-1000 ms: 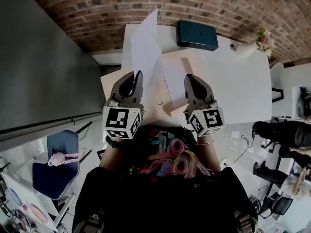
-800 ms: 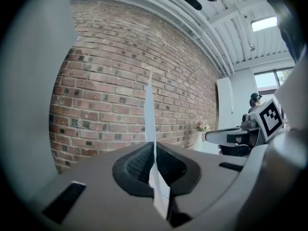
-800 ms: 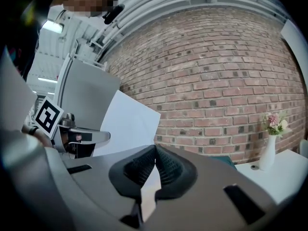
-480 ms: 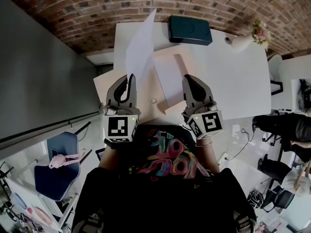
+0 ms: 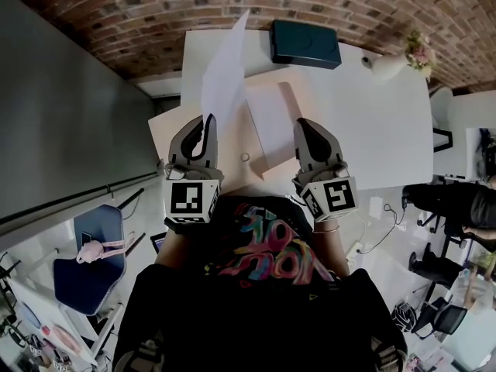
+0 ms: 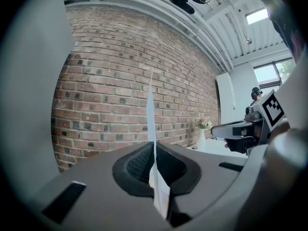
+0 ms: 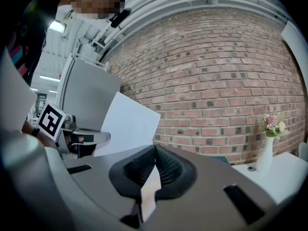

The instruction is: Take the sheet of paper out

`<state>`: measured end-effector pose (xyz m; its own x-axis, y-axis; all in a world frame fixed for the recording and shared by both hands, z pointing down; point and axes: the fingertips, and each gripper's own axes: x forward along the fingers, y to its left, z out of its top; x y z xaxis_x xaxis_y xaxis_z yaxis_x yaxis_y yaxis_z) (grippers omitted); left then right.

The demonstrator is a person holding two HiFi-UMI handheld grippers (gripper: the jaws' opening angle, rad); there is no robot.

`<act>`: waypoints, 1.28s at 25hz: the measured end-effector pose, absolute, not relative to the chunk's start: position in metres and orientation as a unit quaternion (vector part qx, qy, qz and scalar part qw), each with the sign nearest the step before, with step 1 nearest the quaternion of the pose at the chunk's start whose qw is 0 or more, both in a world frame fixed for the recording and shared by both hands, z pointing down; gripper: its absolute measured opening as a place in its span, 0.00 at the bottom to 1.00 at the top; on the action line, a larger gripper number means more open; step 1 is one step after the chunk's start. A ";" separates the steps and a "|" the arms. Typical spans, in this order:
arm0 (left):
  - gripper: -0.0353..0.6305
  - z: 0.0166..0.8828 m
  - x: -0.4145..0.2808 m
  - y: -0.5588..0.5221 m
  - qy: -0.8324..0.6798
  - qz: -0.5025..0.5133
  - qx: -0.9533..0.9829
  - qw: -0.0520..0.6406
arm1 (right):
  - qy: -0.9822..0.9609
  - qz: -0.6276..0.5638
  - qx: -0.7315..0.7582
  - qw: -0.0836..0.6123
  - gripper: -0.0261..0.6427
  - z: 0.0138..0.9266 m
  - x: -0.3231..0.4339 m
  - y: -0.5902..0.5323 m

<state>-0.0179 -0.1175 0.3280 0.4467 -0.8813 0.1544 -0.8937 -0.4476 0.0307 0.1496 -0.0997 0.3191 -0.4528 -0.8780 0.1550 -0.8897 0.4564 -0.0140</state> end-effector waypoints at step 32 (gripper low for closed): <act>0.09 0.325 -0.014 -0.122 -0.512 0.054 0.856 0.050 | -0.851 0.059 0.517 0.072 0.06 0.323 0.153 -0.106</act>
<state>-0.0136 -0.1221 0.3254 0.4706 -0.8707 0.1431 -0.8814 -0.4714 0.0307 0.1527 -0.1057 0.3234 -0.4558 -0.8711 0.1828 -0.8879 0.4593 -0.0253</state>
